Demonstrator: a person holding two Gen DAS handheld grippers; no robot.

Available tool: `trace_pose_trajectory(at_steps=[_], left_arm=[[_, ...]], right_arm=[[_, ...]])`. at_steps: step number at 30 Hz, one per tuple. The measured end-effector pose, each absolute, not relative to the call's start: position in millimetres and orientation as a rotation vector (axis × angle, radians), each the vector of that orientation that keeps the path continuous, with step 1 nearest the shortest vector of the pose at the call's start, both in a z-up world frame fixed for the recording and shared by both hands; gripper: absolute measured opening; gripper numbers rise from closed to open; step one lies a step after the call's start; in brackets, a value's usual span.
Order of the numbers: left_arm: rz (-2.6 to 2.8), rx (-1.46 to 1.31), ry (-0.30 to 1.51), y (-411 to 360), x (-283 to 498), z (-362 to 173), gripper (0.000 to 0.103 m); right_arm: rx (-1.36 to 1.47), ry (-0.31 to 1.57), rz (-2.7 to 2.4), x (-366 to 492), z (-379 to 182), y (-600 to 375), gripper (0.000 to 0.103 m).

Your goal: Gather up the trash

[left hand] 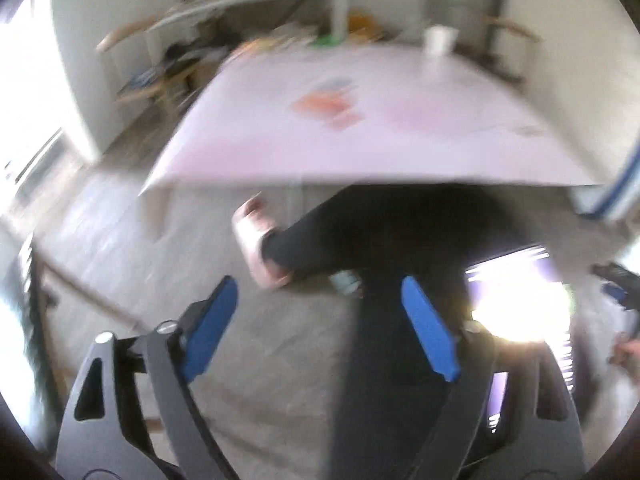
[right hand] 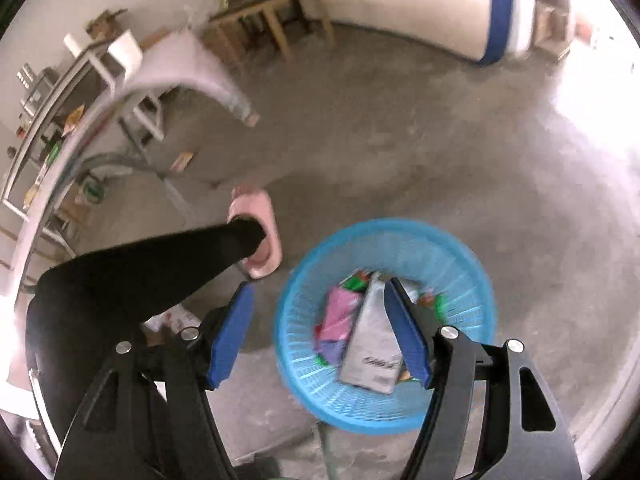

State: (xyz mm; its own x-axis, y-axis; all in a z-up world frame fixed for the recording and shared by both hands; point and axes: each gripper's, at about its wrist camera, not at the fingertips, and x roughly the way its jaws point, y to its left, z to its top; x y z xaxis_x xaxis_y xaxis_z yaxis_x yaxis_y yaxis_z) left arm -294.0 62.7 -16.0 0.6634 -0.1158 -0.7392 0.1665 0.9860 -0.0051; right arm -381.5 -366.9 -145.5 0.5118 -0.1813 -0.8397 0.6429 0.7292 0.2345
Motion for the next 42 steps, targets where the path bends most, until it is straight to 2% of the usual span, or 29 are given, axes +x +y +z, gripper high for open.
trace_pose_trajectory(at_steps=[5, 7, 10, 13, 16, 19, 24, 31, 33, 35, 42], left_arm=[[-0.423, 0.198, 0.747, -62, -304, 10, 0.094], [-0.485, 0.246, 0.706, -103, -309, 11, 0.094], [-0.602, 0.339, 0.67, -177, -317, 4, 0.094], [-0.605, 0.389, 0.683, -218, -323, -16, 0.094], [-0.648, 0.388, 0.759, -231, -328, -42, 0.094], [-0.671, 0.384, 0.816, -246, -328, -54, 0.094], [-0.688, 0.386, 0.905, -252, -317, -81, 0.094], [-0.733, 0.399, 0.931, -256, -329, -90, 0.094], [-0.728, 0.41, 0.936, -256, -329, -93, 0.094], [-0.722, 0.417, 0.959, -256, -327, -95, 0.094], [-0.723, 0.429, 0.995, -259, -324, -102, 0.094]], right_arm=[[0.51, 0.782, -0.624, -423, -115, -375, 0.092], [0.452, 0.725, -0.69, -441, -99, -375, 0.096], [0.384, 0.647, -0.779, -465, -81, -375, 0.097], [0.279, 0.613, -0.924, -485, -70, -373, 0.097], [0.27, 0.58, -0.995, -506, -67, -372, 0.097], [0.384, 0.637, -1.051, -520, -73, -379, 0.097], [0.53, 0.931, -1.27, -520, -98, -394, 0.097], [0.382, 0.907, -1.252, -493, -99, -355, 0.097], [0.327, 0.878, -1.405, -493, -96, -353, 0.097], [0.379, 0.836, -1.42, -500, -91, -357, 0.097], [0.506, 0.984, -1.407, -507, -118, -374, 0.097]])
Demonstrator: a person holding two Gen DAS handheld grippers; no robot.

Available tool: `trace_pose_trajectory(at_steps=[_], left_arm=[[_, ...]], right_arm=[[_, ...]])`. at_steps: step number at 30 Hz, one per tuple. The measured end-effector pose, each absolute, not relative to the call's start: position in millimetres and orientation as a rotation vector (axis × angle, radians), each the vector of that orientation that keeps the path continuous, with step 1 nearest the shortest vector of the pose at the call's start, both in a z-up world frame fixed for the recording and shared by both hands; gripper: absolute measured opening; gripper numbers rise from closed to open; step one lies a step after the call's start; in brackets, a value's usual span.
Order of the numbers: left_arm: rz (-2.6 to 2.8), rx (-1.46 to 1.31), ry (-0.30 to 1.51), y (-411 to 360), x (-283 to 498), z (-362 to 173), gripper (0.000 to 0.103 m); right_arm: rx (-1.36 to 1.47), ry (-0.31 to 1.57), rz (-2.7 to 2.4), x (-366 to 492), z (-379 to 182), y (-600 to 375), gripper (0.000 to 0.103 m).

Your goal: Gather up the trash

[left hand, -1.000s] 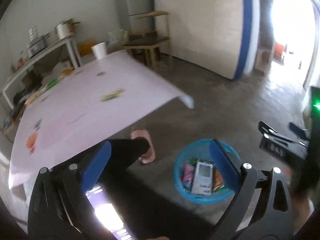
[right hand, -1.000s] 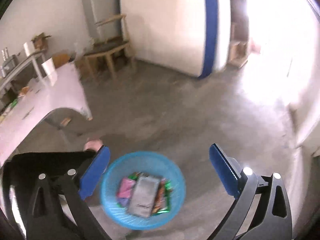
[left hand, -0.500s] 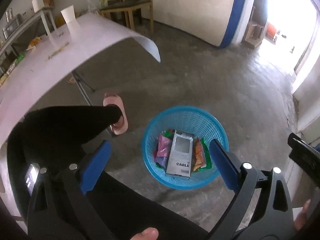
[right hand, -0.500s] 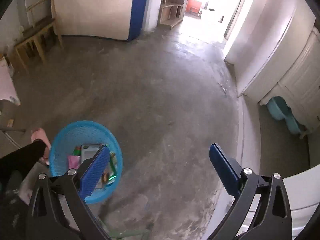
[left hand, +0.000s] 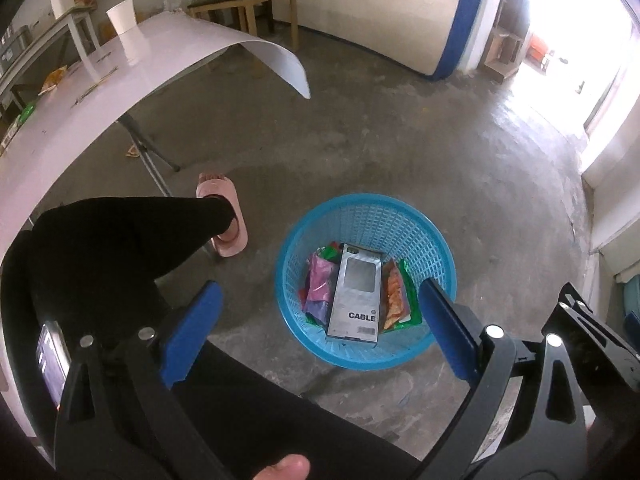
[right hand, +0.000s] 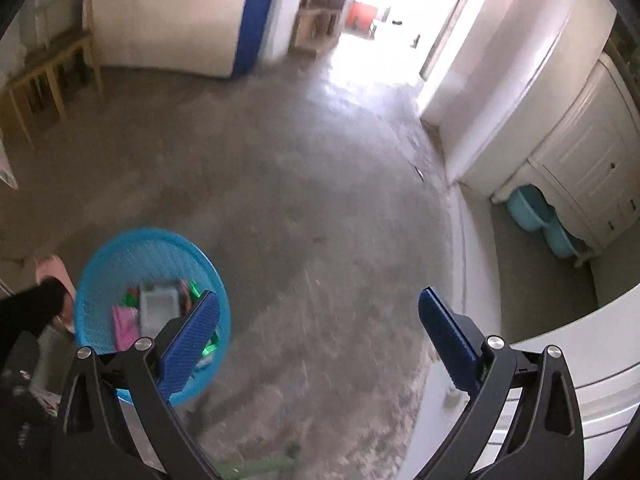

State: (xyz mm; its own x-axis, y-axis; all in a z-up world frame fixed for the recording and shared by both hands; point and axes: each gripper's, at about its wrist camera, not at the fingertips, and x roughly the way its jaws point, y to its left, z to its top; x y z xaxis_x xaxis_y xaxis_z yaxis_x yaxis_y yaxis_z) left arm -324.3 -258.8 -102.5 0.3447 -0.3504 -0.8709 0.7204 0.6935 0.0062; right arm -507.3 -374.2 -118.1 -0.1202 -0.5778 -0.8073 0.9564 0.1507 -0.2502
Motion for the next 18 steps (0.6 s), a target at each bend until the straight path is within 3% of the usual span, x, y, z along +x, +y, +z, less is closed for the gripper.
trace_pose_trajectory(at_steps=[18], left_arm=[[-0.72, 0.457, 0.995, -257, -326, -109, 0.094]], right_arm=[[0.407, 0.998, -1.388, -478, -118, -363, 0.097]])
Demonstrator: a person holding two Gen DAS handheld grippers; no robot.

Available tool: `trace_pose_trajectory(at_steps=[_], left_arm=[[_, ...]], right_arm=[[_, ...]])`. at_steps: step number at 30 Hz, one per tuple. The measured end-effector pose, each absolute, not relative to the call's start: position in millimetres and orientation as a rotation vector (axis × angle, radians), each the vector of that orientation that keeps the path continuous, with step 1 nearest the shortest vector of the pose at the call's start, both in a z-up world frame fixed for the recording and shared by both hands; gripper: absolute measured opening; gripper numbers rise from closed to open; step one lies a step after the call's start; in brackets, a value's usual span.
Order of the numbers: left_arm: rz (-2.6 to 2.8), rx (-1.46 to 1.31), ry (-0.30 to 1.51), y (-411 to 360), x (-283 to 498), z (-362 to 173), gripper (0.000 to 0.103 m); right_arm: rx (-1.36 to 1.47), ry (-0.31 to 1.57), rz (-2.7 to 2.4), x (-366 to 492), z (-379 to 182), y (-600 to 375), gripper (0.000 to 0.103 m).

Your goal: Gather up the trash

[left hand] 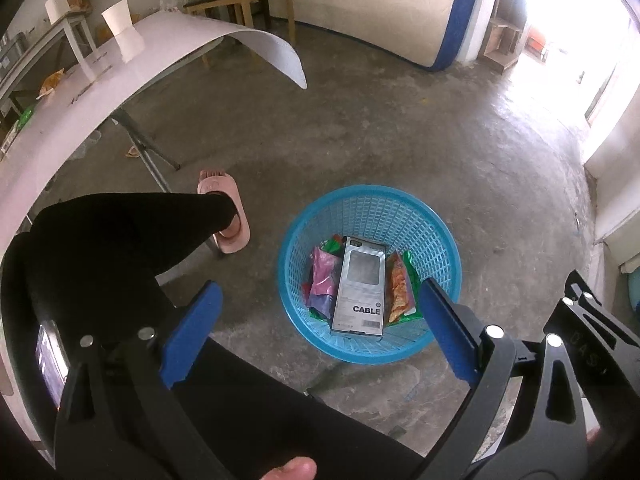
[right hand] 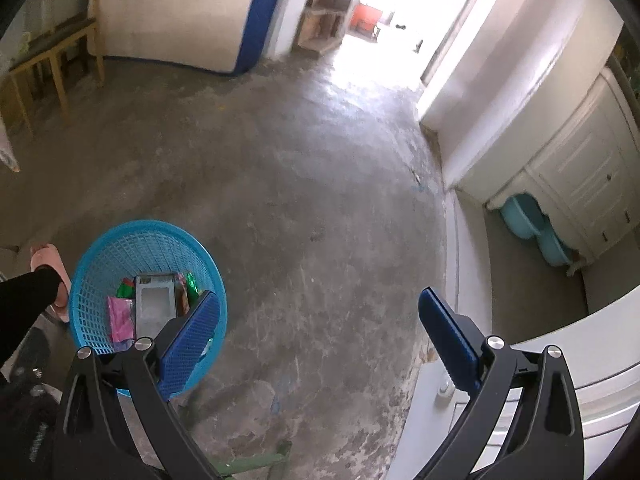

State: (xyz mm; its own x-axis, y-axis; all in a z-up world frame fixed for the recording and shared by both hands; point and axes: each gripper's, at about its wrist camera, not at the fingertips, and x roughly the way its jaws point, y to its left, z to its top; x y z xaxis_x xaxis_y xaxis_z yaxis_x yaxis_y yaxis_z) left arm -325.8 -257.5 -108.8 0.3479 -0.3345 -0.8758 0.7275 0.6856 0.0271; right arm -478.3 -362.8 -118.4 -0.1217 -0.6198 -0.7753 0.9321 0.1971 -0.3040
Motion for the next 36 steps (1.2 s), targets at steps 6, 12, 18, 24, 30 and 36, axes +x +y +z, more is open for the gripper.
trace_pose_trajectory(at_steps=[6, 12, 18, 24, 30, 36], left_arm=[[-0.724, 0.449, 0.995, -255, -326, -107, 0.094], [-0.731, 0.439, 0.99, -251, -326, -105, 0.094], [-0.733, 0.43, 0.992, -249, -327, -105, 0.094], [-0.727, 0.432, 0.978, -248, -329, -103, 0.094], [-0.718, 0.43, 0.984, -247, -328, -103, 0.094], [-0.716, 0.442, 0.979, -249, -331, -104, 0.094]], right_arm=[[0.429, 1.019, -1.385, -479, -122, -362, 0.097], [0.439, 1.036, -1.364, -478, -124, -362, 0.097], [0.458, 1.026, -1.352, -482, -124, -360, 0.097], [0.489, 1.055, -1.312, -480, -131, -363, 0.097], [0.446, 1.049, -1.306, -474, -128, -356, 0.097], [0.443, 1.06, -1.312, -471, -129, -353, 0.097]])
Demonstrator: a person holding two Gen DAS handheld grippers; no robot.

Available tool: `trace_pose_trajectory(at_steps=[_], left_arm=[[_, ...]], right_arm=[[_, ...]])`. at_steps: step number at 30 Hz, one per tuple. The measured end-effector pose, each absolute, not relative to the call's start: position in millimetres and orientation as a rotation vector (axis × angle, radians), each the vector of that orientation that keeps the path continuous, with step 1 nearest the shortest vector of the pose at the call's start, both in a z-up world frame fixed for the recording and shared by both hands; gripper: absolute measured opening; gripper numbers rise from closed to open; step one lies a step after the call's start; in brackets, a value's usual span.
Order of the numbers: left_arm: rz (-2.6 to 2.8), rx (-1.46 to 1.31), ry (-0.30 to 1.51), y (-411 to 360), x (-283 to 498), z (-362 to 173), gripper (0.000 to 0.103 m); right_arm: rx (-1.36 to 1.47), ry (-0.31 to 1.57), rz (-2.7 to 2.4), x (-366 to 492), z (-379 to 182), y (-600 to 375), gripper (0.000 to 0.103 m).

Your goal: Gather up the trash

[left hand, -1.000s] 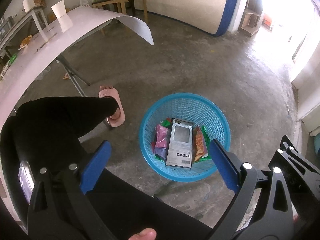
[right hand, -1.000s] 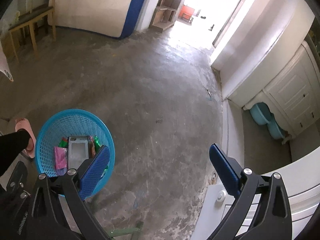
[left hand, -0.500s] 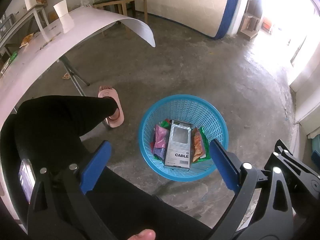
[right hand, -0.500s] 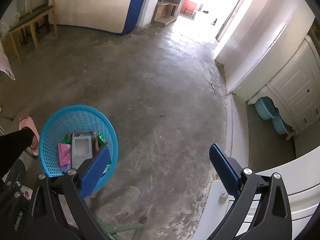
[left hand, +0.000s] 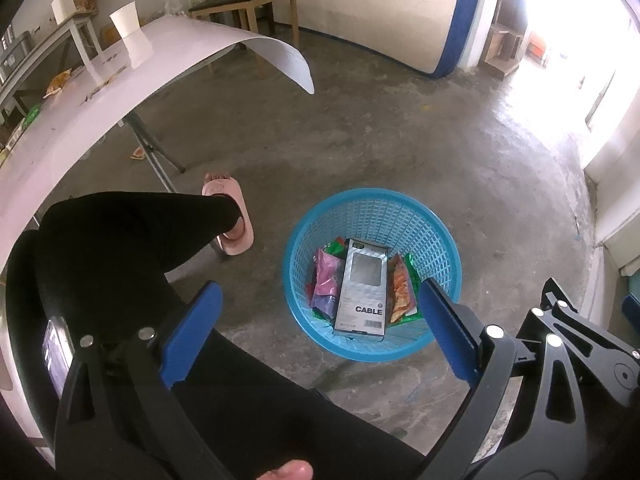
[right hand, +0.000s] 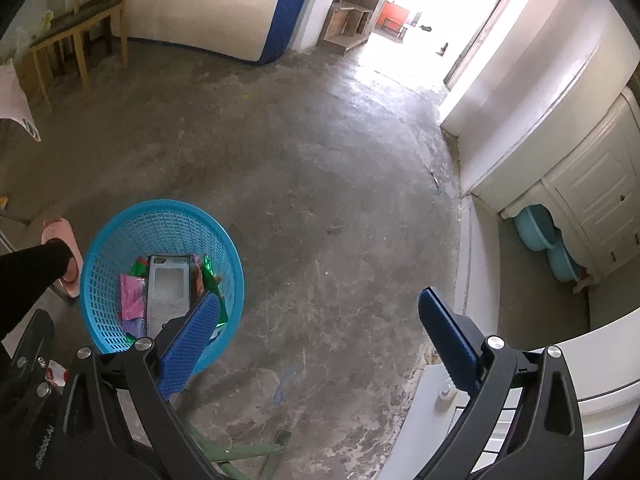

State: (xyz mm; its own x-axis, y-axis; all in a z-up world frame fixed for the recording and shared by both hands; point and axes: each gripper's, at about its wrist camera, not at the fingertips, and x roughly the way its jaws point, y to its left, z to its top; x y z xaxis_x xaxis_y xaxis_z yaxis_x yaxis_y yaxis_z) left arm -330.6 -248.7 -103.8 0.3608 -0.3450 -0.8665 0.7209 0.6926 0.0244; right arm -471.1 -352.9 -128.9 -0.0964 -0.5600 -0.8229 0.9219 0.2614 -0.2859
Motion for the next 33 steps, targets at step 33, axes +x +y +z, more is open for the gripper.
trace_pose_trajectory(at_steps=[33], left_arm=[[-0.72, 0.424, 0.992, -248.9, -329.8, -106.0, 0.094]], right_arm=[[0.456, 1.066, -1.306, -468.5, -135.6, -353.3, 0.097]])
